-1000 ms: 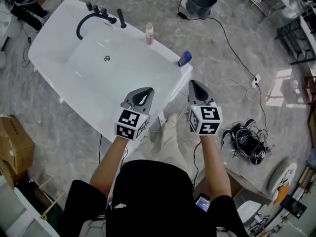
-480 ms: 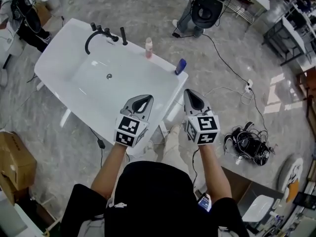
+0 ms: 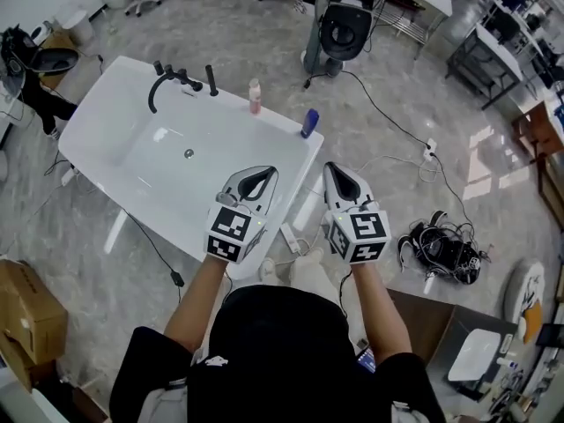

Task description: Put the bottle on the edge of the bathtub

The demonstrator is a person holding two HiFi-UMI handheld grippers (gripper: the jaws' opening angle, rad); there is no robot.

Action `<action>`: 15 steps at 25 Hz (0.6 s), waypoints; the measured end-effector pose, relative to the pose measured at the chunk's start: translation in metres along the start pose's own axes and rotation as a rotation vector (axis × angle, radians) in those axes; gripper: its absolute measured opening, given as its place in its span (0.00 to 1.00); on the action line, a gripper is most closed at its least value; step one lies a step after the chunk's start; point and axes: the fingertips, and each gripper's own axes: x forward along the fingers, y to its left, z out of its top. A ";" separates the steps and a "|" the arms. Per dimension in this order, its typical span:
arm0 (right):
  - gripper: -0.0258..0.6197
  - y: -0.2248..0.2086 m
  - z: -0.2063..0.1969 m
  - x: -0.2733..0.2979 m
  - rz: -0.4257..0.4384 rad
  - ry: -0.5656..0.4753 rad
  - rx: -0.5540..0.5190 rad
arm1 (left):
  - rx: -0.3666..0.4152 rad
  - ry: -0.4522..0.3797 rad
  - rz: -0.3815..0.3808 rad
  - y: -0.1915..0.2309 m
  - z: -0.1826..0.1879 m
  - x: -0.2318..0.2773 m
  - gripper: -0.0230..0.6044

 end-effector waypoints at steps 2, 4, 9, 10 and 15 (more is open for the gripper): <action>0.08 -0.001 0.006 -0.006 -0.003 -0.015 -0.007 | 0.010 -0.021 -0.005 -0.007 0.010 -0.002 0.05; 0.08 -0.002 0.014 -0.013 -0.005 -0.034 -0.013 | 0.021 -0.039 -0.008 -0.014 0.019 -0.003 0.05; 0.08 -0.006 0.032 -0.025 0.009 -0.075 -0.025 | 0.036 -0.085 -0.002 -0.028 0.044 -0.006 0.05; 0.08 -0.008 0.035 -0.028 0.013 -0.082 -0.025 | 0.038 -0.091 0.000 -0.030 0.049 -0.006 0.05; 0.08 -0.015 0.046 -0.042 0.027 -0.094 -0.016 | 0.048 -0.098 0.023 -0.043 0.067 -0.006 0.05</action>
